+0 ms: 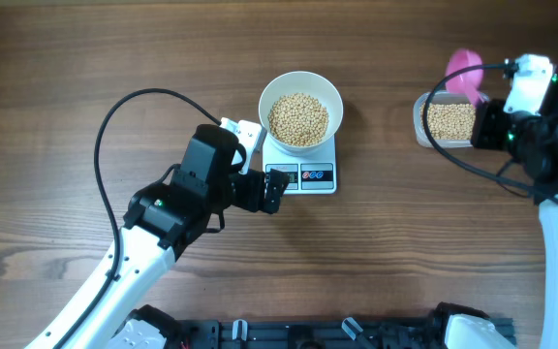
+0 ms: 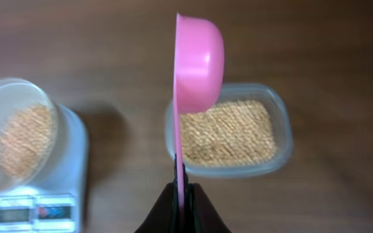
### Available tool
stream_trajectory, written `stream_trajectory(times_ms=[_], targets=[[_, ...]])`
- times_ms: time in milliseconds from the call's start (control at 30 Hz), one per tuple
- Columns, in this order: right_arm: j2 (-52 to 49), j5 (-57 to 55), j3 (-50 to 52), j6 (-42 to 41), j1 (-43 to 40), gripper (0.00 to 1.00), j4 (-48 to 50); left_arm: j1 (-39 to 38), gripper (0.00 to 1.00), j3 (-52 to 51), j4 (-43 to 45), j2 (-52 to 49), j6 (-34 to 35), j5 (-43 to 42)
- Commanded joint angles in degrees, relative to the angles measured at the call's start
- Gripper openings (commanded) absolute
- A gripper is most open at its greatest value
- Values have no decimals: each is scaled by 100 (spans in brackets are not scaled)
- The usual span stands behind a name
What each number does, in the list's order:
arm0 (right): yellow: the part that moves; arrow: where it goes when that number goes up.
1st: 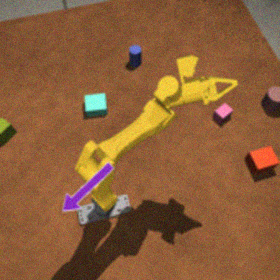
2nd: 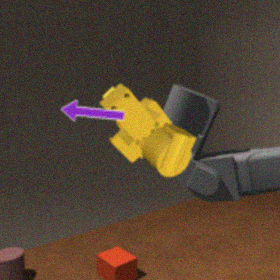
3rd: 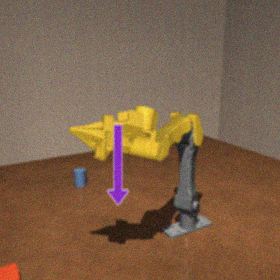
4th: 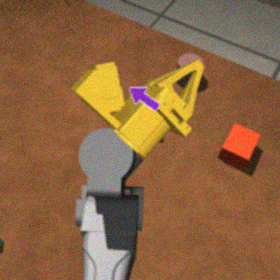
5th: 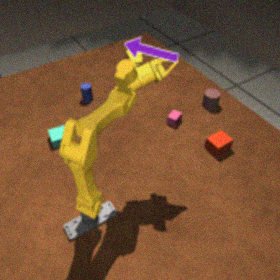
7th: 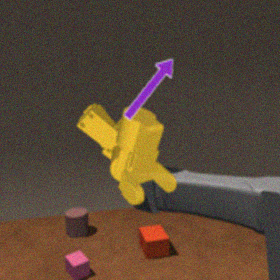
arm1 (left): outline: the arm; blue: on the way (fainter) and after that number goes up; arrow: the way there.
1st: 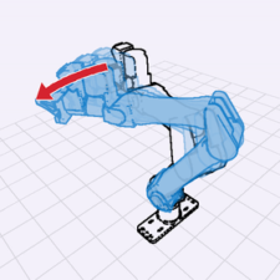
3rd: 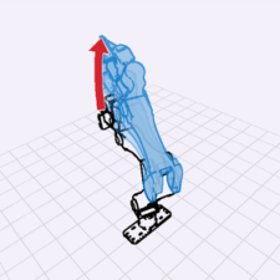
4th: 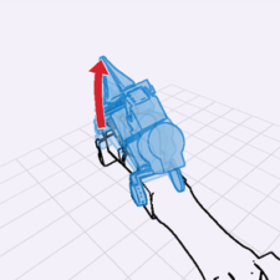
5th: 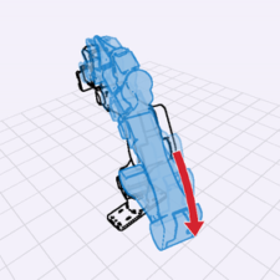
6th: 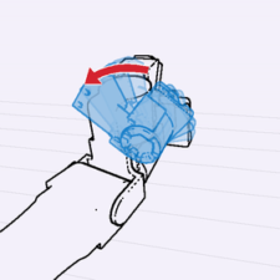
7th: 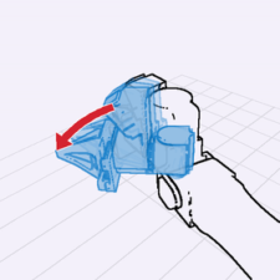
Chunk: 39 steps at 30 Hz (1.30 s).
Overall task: Scoop item into bowl and weigh 150g on scale
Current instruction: 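Lift the emptied scoop up and right toward the soybean tub, then hold the pink scoop above the soybean tub with the right gripper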
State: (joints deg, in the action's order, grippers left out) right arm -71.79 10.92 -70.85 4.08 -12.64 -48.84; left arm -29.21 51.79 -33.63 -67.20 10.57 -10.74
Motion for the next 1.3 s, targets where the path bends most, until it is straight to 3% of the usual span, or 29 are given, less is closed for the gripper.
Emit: stream_trajectory(times_ms=[0, 400, 767, 1267], targets=[[-345, -479, -81, 852, -173, 4, -240, -24, 100, -7, 0, -9, -111, 33], [-1655, -1311, -81, 1086, -184, 4, -490, -24, 100, -7, 0, -9, -111, 33], [-1814, -1294, -81, 918, 197, 4, -350, -24, 100, -7, 0, -9, -111, 33], [-1814, -24, -81, 918, 385, 4, -306, -24, 100, -7, 0, -9, -111, 33]])
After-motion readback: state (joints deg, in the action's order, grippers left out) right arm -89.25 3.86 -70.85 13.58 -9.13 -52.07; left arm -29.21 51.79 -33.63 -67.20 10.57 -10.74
